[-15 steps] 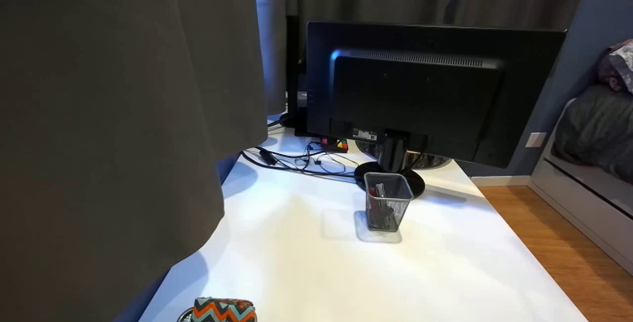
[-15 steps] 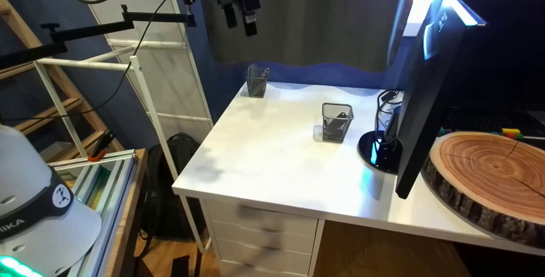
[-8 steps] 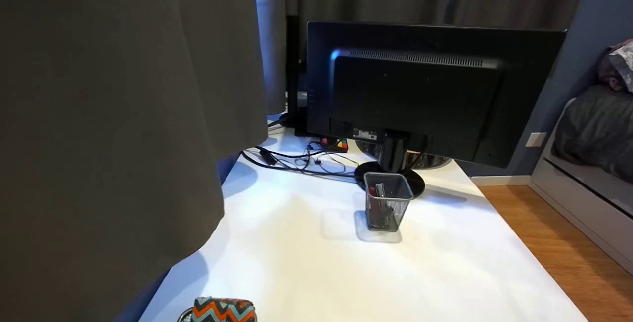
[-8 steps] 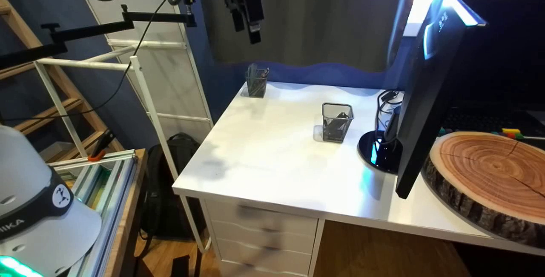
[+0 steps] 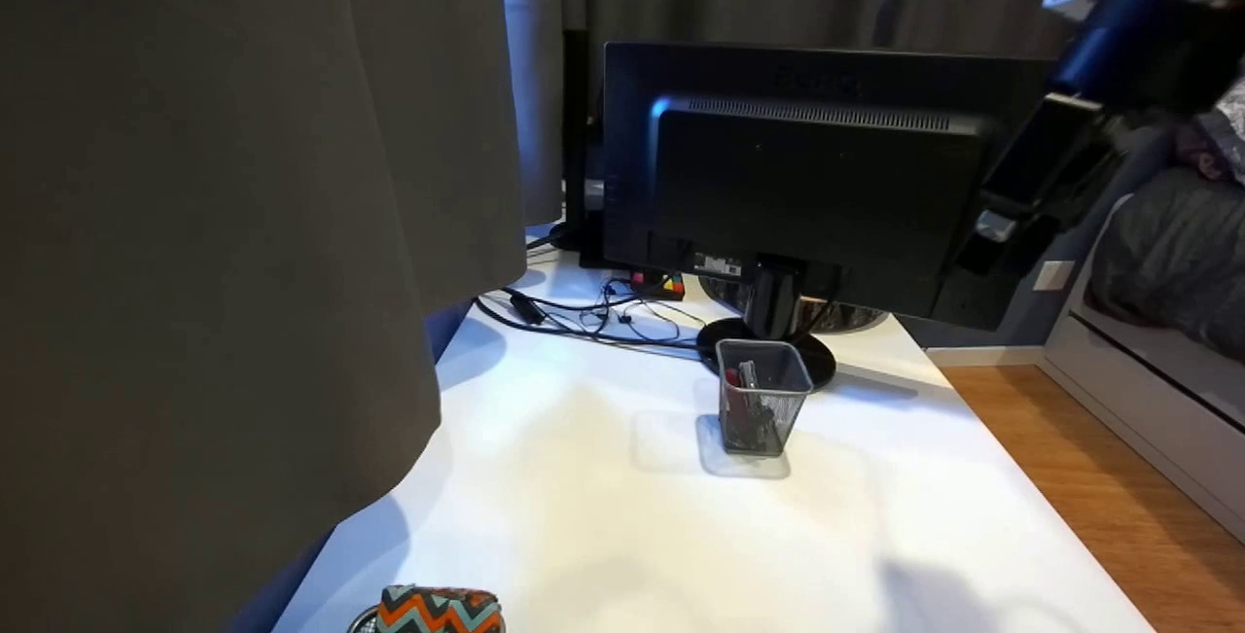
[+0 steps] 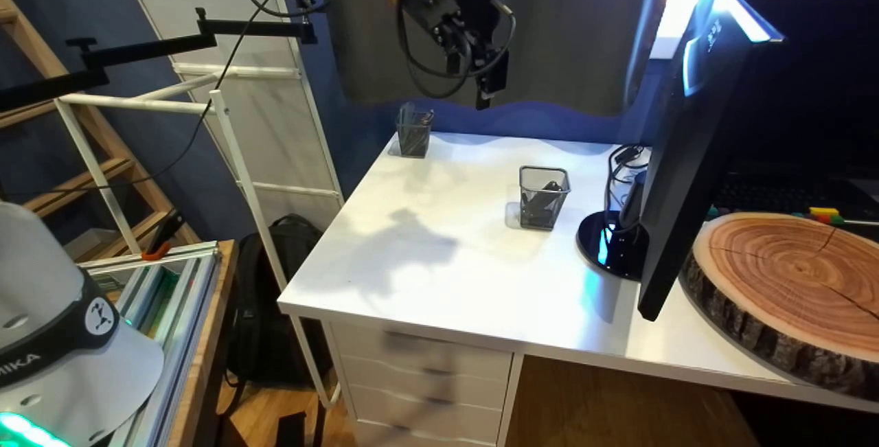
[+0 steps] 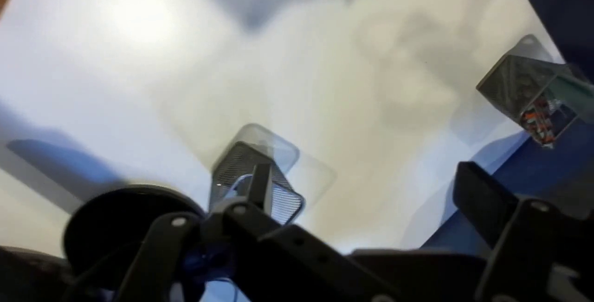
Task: Move the basket on the left forwards.
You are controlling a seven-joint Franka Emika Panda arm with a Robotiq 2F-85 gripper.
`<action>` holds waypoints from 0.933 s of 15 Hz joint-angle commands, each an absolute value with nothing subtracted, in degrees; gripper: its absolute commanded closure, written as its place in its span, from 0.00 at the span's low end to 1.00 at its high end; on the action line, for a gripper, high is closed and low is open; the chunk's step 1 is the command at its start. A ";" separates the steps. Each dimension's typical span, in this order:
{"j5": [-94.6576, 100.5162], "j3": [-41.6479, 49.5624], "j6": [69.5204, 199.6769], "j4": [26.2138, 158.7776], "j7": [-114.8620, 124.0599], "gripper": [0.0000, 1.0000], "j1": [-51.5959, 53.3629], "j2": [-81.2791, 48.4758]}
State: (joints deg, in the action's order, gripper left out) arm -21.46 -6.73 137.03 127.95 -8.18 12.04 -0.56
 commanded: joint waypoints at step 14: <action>-21.26 -12.59 134.70 117.35 -11.75 0.00 12.23 -11.93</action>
State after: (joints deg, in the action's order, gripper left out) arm -21.27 -10.89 134.51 118.05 -11.21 13.08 -11.46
